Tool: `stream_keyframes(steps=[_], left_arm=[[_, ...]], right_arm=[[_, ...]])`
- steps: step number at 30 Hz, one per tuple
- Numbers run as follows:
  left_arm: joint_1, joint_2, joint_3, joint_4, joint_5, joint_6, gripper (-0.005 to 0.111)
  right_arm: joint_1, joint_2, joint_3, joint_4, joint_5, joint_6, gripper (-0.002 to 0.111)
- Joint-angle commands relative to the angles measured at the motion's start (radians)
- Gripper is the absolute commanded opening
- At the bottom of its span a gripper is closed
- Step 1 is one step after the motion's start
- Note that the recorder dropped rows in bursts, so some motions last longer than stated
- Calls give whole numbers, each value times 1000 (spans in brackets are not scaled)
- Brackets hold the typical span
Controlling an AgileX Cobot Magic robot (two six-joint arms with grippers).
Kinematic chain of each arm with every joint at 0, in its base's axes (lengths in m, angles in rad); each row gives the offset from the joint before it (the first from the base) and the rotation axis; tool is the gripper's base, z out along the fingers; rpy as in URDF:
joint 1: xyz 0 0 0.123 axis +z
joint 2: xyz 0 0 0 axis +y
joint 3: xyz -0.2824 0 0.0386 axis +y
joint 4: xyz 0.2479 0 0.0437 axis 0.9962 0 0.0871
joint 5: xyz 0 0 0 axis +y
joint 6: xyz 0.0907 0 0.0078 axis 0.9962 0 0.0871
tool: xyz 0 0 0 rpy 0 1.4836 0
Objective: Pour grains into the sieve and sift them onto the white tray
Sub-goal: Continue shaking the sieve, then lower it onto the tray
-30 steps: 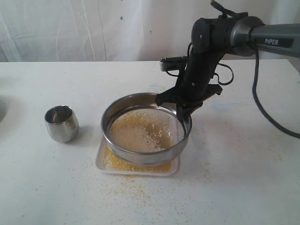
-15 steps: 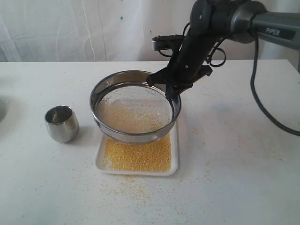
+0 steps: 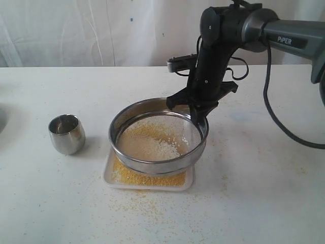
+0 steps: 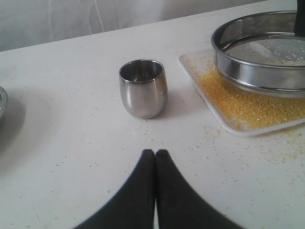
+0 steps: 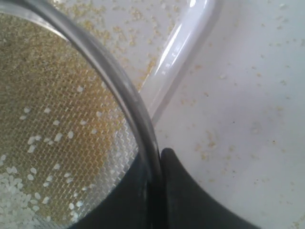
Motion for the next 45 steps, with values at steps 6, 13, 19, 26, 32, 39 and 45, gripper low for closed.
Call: stream_keyframes(steps=[6,13,19,26,32,39,45], left_arm=[[-3,-4,3,-7,-3,2,0],[-3,-4,3,-7,-3,2,0],[-3,-4,3,-7,-3,2,0],[-3,-4,3,-7,-3,2,0],[-3,-4,3,-7,-3,2,0],[-3,-4,3,-7,-3,2,0],[-3,-4,3,-7,-3,2,0]], right_arm=[[-3,-7,-1,19,-117,7,0],[-3,43,-3,24,-121,7,0],[2,86,-5,26,-148,7,0],[2,88,-5,26,-173,7,0],[2,90,-5,35,-173,7,0],[2,90,-5,37,-170,7,0],[2,79,-18,37,-160,7,0]])
